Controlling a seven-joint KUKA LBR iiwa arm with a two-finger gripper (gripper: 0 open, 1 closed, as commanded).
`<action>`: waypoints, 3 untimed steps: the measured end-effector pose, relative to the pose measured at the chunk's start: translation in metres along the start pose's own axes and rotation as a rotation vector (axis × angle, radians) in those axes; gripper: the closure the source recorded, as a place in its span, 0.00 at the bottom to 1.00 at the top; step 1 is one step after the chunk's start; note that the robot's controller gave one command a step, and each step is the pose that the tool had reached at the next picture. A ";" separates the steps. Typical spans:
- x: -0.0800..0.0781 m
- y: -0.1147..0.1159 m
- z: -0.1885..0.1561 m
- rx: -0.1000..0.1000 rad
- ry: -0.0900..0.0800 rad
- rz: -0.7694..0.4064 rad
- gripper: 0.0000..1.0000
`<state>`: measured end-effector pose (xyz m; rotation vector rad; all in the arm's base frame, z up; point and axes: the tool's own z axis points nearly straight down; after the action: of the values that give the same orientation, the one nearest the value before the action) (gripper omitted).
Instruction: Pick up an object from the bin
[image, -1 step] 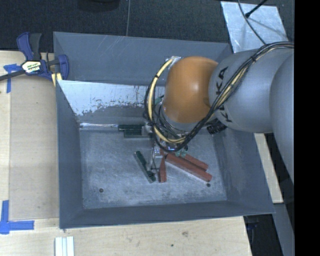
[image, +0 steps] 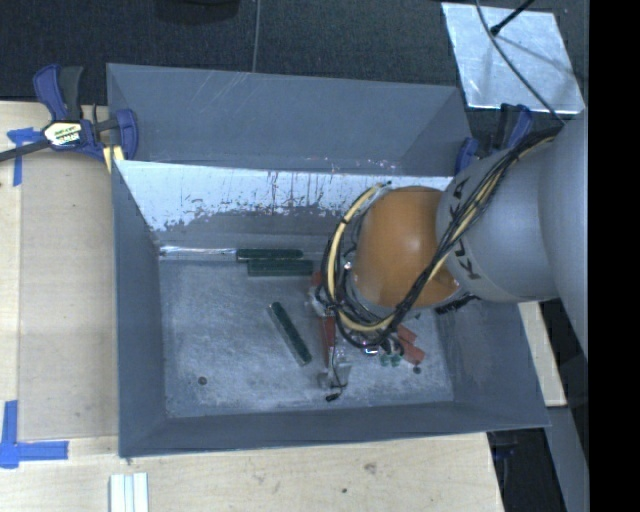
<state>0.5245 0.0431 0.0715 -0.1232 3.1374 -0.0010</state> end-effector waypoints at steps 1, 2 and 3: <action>-0.034 -0.079 0.001 0.003 -0.005 0.109 0.00; -0.005 -0.111 -0.020 0.001 0.001 -0.028 0.00; -0.010 -0.166 -0.021 0.003 -0.003 -0.326 0.00</action>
Offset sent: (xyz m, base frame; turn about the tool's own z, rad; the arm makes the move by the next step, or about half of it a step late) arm 0.0382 -0.0708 -0.0015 0.1017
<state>0.5472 -0.1212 0.0929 -0.6308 3.0728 -0.0055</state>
